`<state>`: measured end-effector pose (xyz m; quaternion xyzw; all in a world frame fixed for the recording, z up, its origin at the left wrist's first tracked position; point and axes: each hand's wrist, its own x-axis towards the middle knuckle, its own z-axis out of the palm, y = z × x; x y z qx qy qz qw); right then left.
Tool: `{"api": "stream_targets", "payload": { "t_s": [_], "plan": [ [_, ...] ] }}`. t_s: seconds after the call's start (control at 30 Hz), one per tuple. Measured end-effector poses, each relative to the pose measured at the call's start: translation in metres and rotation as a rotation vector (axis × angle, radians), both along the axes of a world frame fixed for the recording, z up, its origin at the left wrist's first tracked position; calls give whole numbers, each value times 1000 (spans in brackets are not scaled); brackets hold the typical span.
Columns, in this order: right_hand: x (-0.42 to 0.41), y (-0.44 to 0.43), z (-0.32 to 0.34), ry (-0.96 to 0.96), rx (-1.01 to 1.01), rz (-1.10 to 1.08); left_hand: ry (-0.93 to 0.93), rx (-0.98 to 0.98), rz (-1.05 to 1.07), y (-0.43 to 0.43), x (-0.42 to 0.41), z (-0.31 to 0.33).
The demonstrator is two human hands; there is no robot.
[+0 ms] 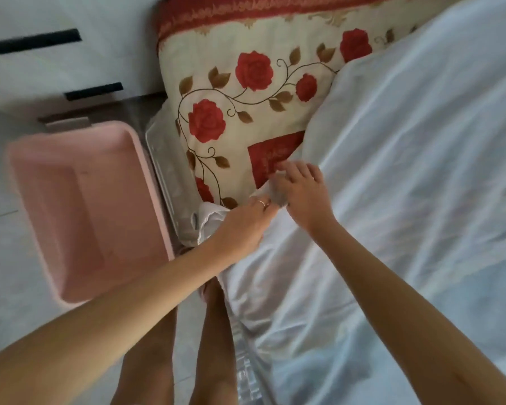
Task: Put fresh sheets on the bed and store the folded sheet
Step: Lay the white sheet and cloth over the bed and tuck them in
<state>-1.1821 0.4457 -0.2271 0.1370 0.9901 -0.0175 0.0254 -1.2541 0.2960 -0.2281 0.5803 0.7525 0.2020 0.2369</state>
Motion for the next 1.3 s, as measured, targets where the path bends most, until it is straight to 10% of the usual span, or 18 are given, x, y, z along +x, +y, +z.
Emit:
{"api": "stream_targets", "payload": {
  "t_s": [0.27,0.47,0.73,1.0,1.3],
  "plan": [
    [25,23,13,-309,-472,-178,-173,-152,512,-11,-15,-7],
    [-6,60,9,-222,8,-94,-370,-404,539,1,-20,-5],
    [-67,116,30,-734,46,72,-342,-278,457,27,-7,-3],
    [2,136,33,-137,102,385,102,7,325,26,16,2],
    [4,134,52,-564,-232,166,-484,-169,653,28,8,12]
  ]
}}
